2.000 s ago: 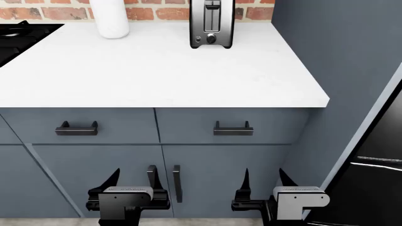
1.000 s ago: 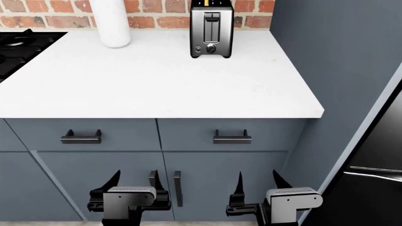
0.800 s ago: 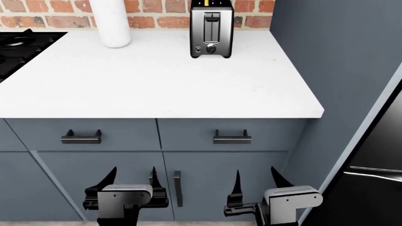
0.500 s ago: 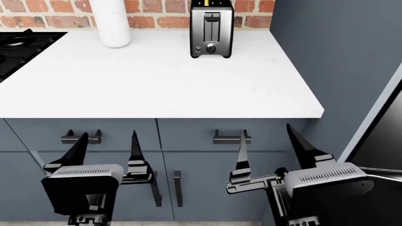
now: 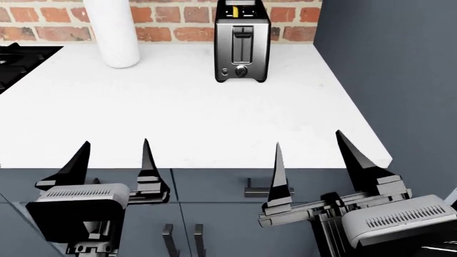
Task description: Push down the lever of the toaster to turn it on.
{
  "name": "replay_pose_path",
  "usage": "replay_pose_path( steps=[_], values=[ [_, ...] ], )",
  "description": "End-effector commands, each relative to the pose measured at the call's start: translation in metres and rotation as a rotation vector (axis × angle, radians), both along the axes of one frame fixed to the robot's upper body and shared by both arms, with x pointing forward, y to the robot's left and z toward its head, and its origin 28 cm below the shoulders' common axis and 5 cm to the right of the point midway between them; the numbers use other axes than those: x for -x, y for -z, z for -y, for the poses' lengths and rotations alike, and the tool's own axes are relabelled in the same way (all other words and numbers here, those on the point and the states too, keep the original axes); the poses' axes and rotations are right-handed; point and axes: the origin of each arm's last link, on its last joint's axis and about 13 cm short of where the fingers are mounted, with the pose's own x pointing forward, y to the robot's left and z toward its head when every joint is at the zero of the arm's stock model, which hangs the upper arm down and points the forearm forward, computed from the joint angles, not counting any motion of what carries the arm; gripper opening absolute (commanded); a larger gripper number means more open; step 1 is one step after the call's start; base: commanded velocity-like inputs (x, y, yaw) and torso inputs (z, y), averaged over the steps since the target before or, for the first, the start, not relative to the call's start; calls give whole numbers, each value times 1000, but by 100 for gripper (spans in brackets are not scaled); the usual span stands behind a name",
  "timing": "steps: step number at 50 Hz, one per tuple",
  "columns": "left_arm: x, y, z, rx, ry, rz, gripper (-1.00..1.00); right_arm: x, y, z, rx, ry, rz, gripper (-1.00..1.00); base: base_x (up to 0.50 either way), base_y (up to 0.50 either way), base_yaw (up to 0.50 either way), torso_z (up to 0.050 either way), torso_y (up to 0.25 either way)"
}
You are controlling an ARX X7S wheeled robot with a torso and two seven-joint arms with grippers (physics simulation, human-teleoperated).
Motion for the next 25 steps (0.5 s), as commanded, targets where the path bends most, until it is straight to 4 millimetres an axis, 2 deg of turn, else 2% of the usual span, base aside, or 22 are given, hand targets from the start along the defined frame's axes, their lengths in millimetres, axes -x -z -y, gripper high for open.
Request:
replay_pose_path(
  steps=[1,7,25],
  values=[
    [2,3,0,-2,6,-8,100,5,1,0,4,2,-3,100,500,0,0,0,0],
    [3,8,2,-13,16,-22,100,2,2,2,5,17,-7,100,500,24,0,0,0],
    [6,13,2,-9,25,-42,100,-1,3,3,-11,21,-17,100,500,232,0,0,1]
  ],
)
